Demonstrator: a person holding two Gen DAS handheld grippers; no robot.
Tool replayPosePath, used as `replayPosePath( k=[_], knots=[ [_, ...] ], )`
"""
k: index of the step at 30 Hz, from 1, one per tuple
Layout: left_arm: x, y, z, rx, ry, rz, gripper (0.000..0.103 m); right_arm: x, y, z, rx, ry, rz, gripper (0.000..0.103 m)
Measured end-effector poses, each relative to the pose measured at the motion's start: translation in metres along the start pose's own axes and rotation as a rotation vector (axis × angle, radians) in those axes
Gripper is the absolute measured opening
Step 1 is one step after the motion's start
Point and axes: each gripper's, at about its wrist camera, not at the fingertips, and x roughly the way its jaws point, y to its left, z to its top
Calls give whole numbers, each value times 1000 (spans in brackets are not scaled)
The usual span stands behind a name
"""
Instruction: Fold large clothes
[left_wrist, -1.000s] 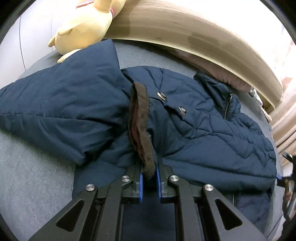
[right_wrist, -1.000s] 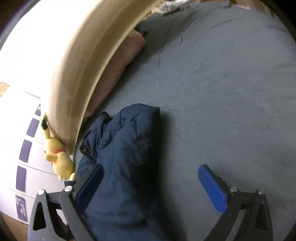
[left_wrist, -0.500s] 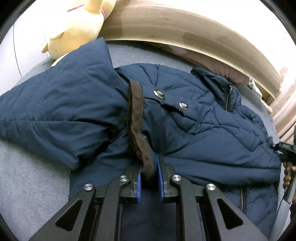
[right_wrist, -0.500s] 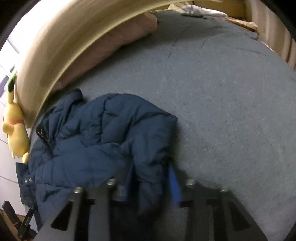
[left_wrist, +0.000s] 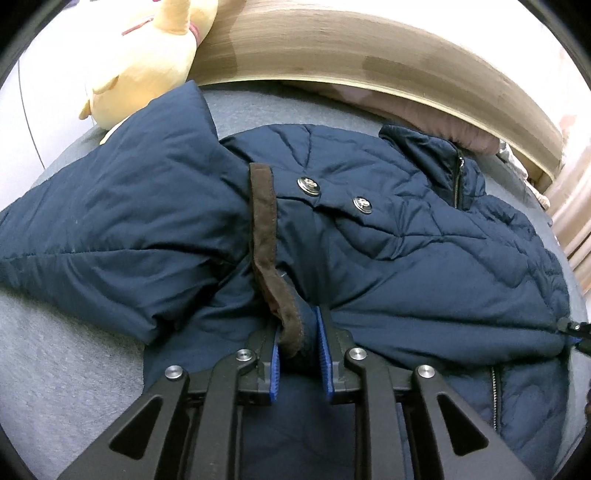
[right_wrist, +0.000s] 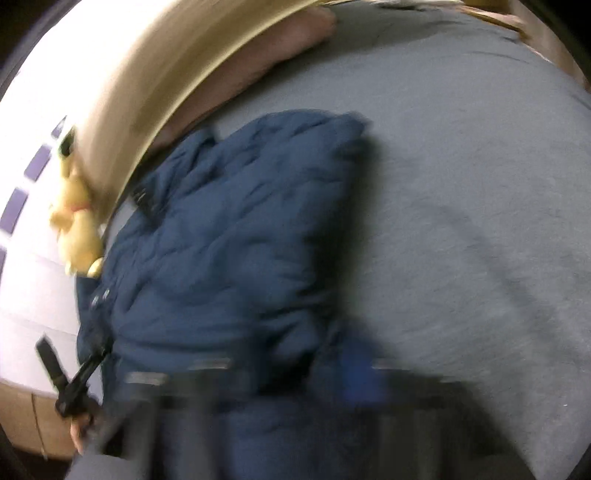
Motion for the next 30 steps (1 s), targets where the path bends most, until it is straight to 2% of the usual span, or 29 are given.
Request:
replayPosePath(
  k=[1, 2, 3, 4, 5, 7, 8, 9, 11, 12, 13, 15, 17, 19, 20, 23, 27, 28, 30],
  knots=[
    [0, 0, 0, 5, 1, -1, 20, -11, 12, -2, -57, -38, -44, 25],
    [1, 0, 1, 6, 1, -3, 21, -17, 18, -3, -84, -60, -62, 25],
    [2, 0, 1, 5, 1, -6, 22, -14, 15, -5, -84, -56, -87, 25],
    [3, -1, 1, 5, 1, -7, 24, -2, 5, -7, -67, -14, -120, 26],
    [3, -3, 1, 12, 2, -1, 25, 10, -1, -8, -52, 23, -135, 32],
    [1, -8, 2, 41, 7, 29, 25, 11, -6, -10, -33, 8, -111, 40],
    [0, -9, 3, 53, 7, 38, 27, 4, -5, -9, -27, 8, -109, 77],
    [-4, -10, 4, 69, 4, 54, 33, -2, -4, -9, -27, 8, -102, 96],
    [-19, -7, 7, 62, -30, 91, 41, -29, 0, -7, -47, -77, -140, 96],
    [-28, -6, 8, 53, -58, 108, 50, -43, 2, -5, -53, -125, -166, 96],
    [-38, -6, 9, 47, -93, 129, 62, -58, 4, -4, -49, -177, -165, 96],
    [-64, -9, 13, 43, -202, 188, 73, -76, 15, 0, -38, -243, -118, 96],
    [-80, -18, 18, 47, -277, 199, 74, -85, 31, 4, -75, -287, -37, 96],
    [-82, -28, 23, 60, -293, 145, 75, -79, 41, 7, -90, -307, 10, 96],
    [-78, -35, 27, 74, -286, 113, 75, -68, 43, 10, -81, -294, 25, 96],
    [-48, -59, 30, 139, -224, 88, 76, -17, 57, 13, -69, -239, 17, 96],
    [18, -64, 23, 172, -43, 125, 76, 31, 30, 8, -5, -156, -56, 96],
    [24, -62, 20, 164, -37, 110, 77, 36, 26, 6, -8, -161, -77, 96],
    [26, -58, 18, 161, -57, 101, 78, 38, 24, 3, -25, -180, -65, 98]
  ],
)
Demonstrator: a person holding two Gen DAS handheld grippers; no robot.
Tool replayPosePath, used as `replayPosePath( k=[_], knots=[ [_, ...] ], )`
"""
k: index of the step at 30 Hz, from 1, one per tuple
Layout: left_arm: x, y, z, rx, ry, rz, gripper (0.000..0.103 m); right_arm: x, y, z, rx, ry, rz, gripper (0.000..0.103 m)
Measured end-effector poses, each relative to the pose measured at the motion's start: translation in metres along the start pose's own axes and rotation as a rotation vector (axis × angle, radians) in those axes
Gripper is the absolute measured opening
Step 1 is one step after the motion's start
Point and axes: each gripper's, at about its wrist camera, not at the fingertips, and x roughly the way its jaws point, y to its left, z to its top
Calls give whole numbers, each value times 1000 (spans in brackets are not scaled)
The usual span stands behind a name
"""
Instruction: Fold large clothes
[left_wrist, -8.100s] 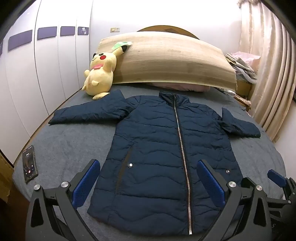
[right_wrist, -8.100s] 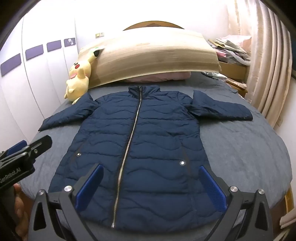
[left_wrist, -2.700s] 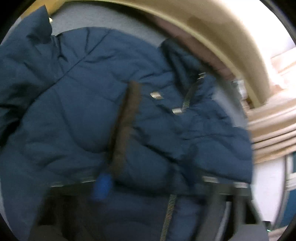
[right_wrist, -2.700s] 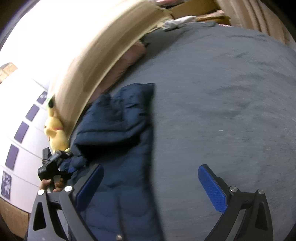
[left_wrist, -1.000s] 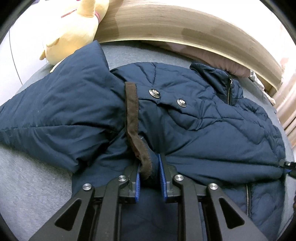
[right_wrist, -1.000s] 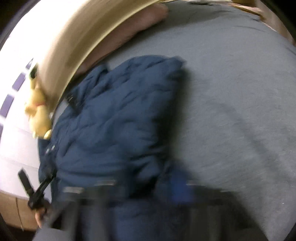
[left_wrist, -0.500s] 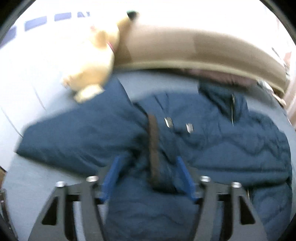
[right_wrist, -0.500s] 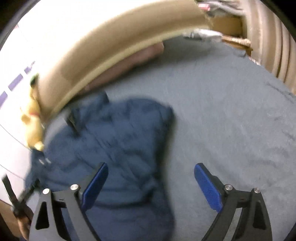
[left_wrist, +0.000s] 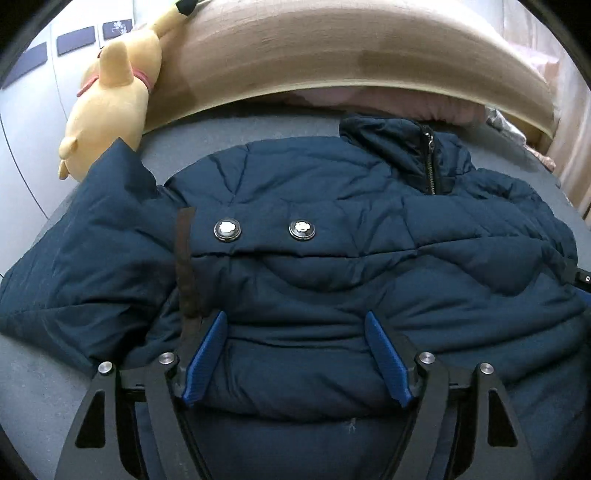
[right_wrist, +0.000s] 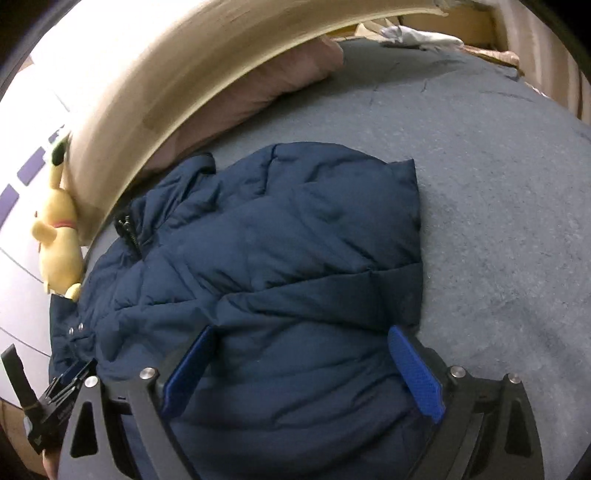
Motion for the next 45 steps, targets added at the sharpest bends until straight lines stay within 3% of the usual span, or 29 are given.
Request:
replayPosePath(
  k=[6, 8, 11, 14, 16, 17, 20, 24, 26, 28, 32, 35, 39, 41, 45],
  knots=[
    [6, -2, 1, 17, 0, 20, 79, -4, 9, 7, -6, 40, 9, 103],
    [8, -3, 2, 14, -1, 16, 80, -17, 13, 19, 0, -35, 82, 103],
    [7, -10, -2, 15, -7, 22, 80, -26, 12, 45, 51, -110, 117, 103],
    [5, -11, -6, 12, -11, 19, 81, -1, -7, 63, 143, -68, 132, 102],
    [4, -11, -8, 8, -14, 16, 82, 34, -26, 65, 232, 33, 139, 103],
    [4, -11, -8, 6, -17, 12, 82, 37, -29, 65, 246, 27, 149, 103],
    [3, -11, -8, 6, -18, 5, 85, 21, -16, 67, 206, 14, 120, 103],
    [-14, -7, -5, 11, -7, -6, 85, -35, 13, 50, 70, -80, 107, 103],
    [-41, 4, -5, -26, -64, -13, 85, -60, 29, 28, -15, -99, 117, 103],
    [-83, 24, -6, -66, -160, -36, 86, -82, 48, -4, -120, -110, 118, 103],
    [-129, 90, -14, -202, -226, -57, 88, -104, 61, -61, -245, -99, 91, 103],
    [-141, 166, -27, -414, -212, -64, 89, -112, 58, -98, -270, -117, 5, 103],
    [-136, 263, -56, -702, -163, 9, 89, -121, 39, -114, -186, -104, -24, 103],
    [-129, 292, -68, -780, -149, 24, 89, -131, 34, -121, -159, -112, -31, 103],
    [-109, 321, -73, -814, -127, 24, 89, -152, 36, -133, -134, -123, -17, 103]
  ],
)
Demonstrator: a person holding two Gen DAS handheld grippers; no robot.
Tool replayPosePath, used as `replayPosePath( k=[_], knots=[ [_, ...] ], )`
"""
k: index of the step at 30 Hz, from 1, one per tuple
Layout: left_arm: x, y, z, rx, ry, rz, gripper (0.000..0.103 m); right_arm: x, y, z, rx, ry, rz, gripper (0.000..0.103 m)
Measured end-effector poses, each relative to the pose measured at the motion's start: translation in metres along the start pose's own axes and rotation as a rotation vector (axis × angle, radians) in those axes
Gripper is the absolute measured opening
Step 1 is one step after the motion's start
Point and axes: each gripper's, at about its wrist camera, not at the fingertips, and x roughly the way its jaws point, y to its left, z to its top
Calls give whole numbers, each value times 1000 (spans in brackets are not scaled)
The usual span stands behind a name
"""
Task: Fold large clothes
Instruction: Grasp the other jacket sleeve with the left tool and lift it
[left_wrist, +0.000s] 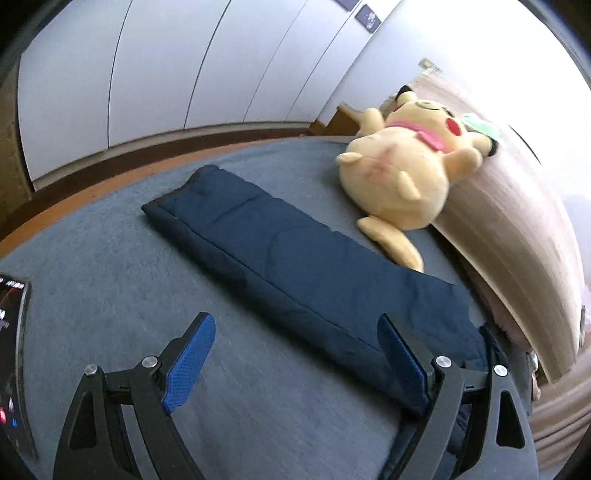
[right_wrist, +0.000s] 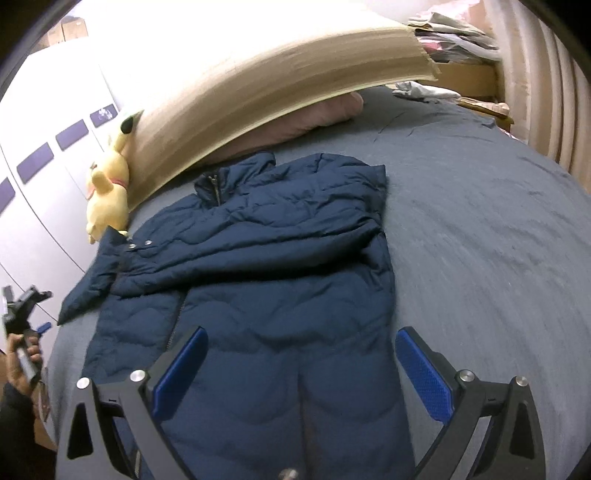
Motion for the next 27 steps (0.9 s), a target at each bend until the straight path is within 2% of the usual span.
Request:
replayPosePath(
  k=[3, 6, 9, 13, 16, 17, 19, 20, 21, 23, 27],
  knots=[
    [22, 15, 13, -77, 32, -42, 89, -14, 6, -7, -9, -5, -5, 103],
    [44, 36, 26, -224, 49, -70, 89, -29, 8, -10, -9, -17, -8, 103],
    [63, 52, 34, -321, 69, -80, 89, -38, 6, -12, 1, -29, -21, 103],
    [71, 53, 44, -317, 56, -74, 89, -37, -2, -13, 18, -26, -40, 103],
    [73, 56, 46, -360, 48, -76, 87, -33, -6, -12, 33, -24, -40, 103],
    [72, 56, 48, -353, 47, -65, 81, -32, -6, -11, 35, -25, -41, 103],
    [75, 52, 52, -305, 59, 9, 29, -31, -6, -10, 34, -31, -35, 103],
    [79, 50, 54, -292, 78, 19, 28, -30, -6, -10, 32, -33, -33, 103],
    [79, 49, 54, -286, 80, 24, 21, -29, -6, -9, 29, -33, -31, 103],
    [70, 39, 55, -216, 52, 53, 14, -29, -7, -9, 25, -37, -30, 103],
    [38, -10, 56, -21, -66, 134, 10, -30, -15, -8, 50, -53, -27, 103]
  ],
)
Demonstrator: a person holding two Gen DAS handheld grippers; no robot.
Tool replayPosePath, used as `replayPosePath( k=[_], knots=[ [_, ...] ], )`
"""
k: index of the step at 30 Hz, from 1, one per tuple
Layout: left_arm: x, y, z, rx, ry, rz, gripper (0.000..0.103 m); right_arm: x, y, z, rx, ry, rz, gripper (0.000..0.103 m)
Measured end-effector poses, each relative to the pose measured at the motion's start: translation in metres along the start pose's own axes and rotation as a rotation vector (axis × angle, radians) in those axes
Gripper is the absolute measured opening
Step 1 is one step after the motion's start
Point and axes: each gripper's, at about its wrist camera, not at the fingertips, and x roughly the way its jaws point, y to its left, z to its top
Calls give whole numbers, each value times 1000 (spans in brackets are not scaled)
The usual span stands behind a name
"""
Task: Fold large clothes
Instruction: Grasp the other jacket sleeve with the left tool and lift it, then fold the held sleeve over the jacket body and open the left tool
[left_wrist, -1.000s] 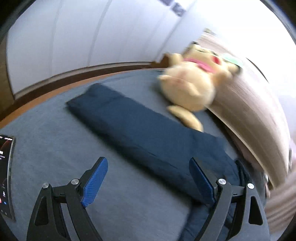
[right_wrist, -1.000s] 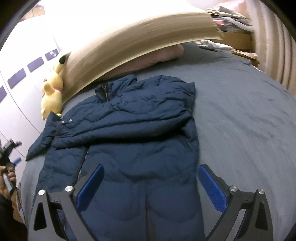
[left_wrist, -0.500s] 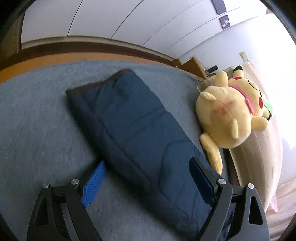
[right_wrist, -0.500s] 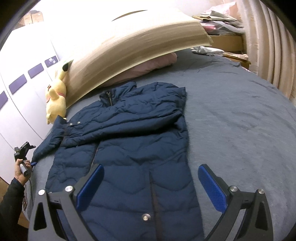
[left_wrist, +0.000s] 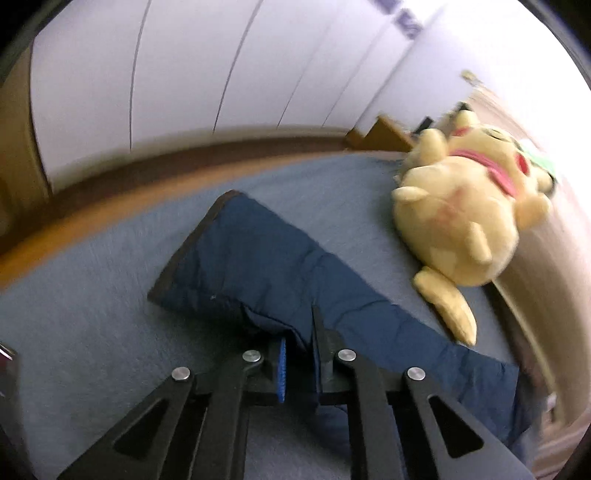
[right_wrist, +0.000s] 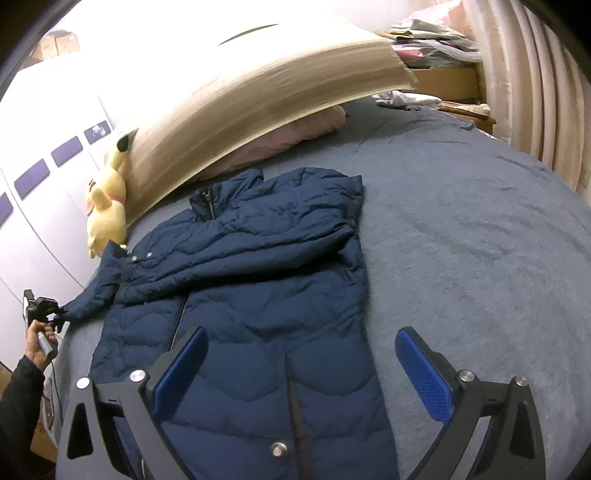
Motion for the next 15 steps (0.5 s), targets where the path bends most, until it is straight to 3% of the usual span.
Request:
replayPosePath(
  k=[6, 15],
  knots=[
    [-63, -68, -17, 225, -153, 8, 10, -11, -13, 2, 32, -33, 15, 103],
    [-138, -179, -61, 485, -263, -107, 10, -39, -45, -1, 100, -88, 20, 103]
  ],
)
